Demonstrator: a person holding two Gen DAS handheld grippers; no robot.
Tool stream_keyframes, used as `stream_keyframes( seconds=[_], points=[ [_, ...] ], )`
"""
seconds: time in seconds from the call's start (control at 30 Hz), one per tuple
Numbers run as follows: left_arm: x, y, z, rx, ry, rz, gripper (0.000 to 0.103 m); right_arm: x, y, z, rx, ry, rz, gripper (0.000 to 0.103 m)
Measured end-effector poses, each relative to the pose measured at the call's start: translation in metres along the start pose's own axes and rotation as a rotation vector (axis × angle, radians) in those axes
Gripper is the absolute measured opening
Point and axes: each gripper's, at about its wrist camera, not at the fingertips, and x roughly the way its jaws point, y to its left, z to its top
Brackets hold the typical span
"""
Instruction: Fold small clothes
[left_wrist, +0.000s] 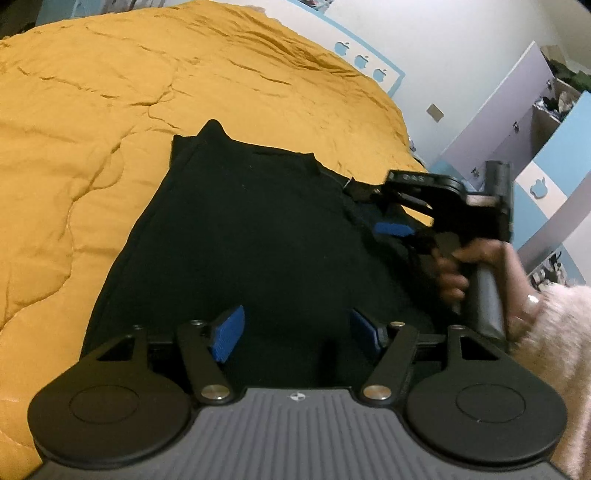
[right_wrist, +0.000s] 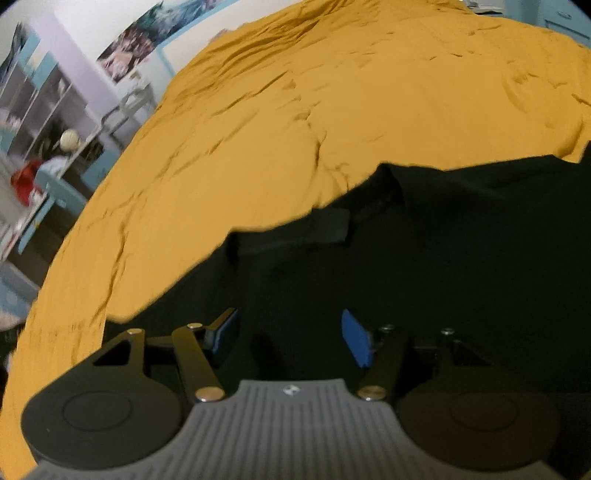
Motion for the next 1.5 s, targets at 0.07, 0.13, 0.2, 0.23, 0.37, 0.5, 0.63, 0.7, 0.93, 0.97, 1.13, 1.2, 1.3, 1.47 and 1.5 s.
stream_keyframes(
  seconds=[0.07, 0.13, 0.2, 0.23, 0.37, 0.5, 0.63, 0.7, 0.93, 0.97, 1.13, 1.2, 1.3, 1.47, 1.5],
  points=[
    [0.000, 0.000, -0.002, 0.007, -0.003, -0.001, 0.077, -0.015, -0.002, -0.014, -0.008, 0.041, 0.001, 0.058],
    [0.000, -0.001, -0.003, 0.010, -0.004, 0.001, 0.078, -0.030, -0.004, -0.031, -0.022, 0.082, 0.014, 0.058],
    [0.001, -0.001, -0.004, 0.014, -0.004, 0.002, 0.078, -0.048, -0.005, -0.047, -0.054, 0.102, 0.030, 0.058],
    [0.001, -0.001, -0.004, 0.014, -0.005, 0.002, 0.078, -0.058, -0.005, -0.055, -0.075, 0.106, 0.026, 0.058],
    [0.001, 0.000, -0.003, 0.010, -0.001, -0.003, 0.078, -0.090, -0.006, -0.083, -0.085, 0.159, 0.039, 0.058],
    [0.000, -0.001, 0.000, 0.009, 0.016, -0.001, 0.078, -0.122, -0.004, -0.104, -0.106, 0.189, 0.030, 0.058],
    [-0.001, -0.002, -0.001, 0.012, 0.031, 0.003, 0.078, -0.146, -0.004, -0.126, -0.104, 0.227, 0.016, 0.060],
    [-0.005, -0.002, -0.004, 0.018, 0.030, 0.006, 0.078, -0.149, -0.006, -0.136, -0.116, 0.226, 0.013, 0.061],
    [-0.023, 0.001, -0.018, 0.057, 0.032, 0.005, 0.070, -0.145, -0.003, -0.148, -0.162, 0.182, -0.001, 0.065],
    [-0.027, 0.001, -0.017, 0.055, 0.036, 0.007, 0.070, -0.144, -0.002, -0.147, -0.168, 0.182, -0.007, 0.065],
    [-0.052, 0.005, -0.016, 0.021, 0.055, 0.045, 0.070, -0.157, 0.011, -0.142, -0.185, 0.143, -0.022, 0.065],
    [-0.071, 0.008, -0.012, -0.006, 0.012, 0.048, 0.071, -0.169, 0.028, -0.143, -0.252, 0.079, 0.022, 0.065],
    [-0.093, 0.019, -0.003, -0.027, -0.051, 0.116, 0.073, -0.173, 0.065, -0.151, -0.397, 0.008, 0.057, 0.065],
    [-0.111, 0.048, 0.004, -0.116, -0.094, 0.161, 0.075, -0.146, 0.121, -0.182, -0.568, 0.095, 0.177, 0.065],
    [-0.112, 0.053, 0.003, -0.124, -0.091, 0.165, 0.075, -0.141, 0.130, -0.192, -0.603, 0.101, 0.181, 0.065]
  ],
)
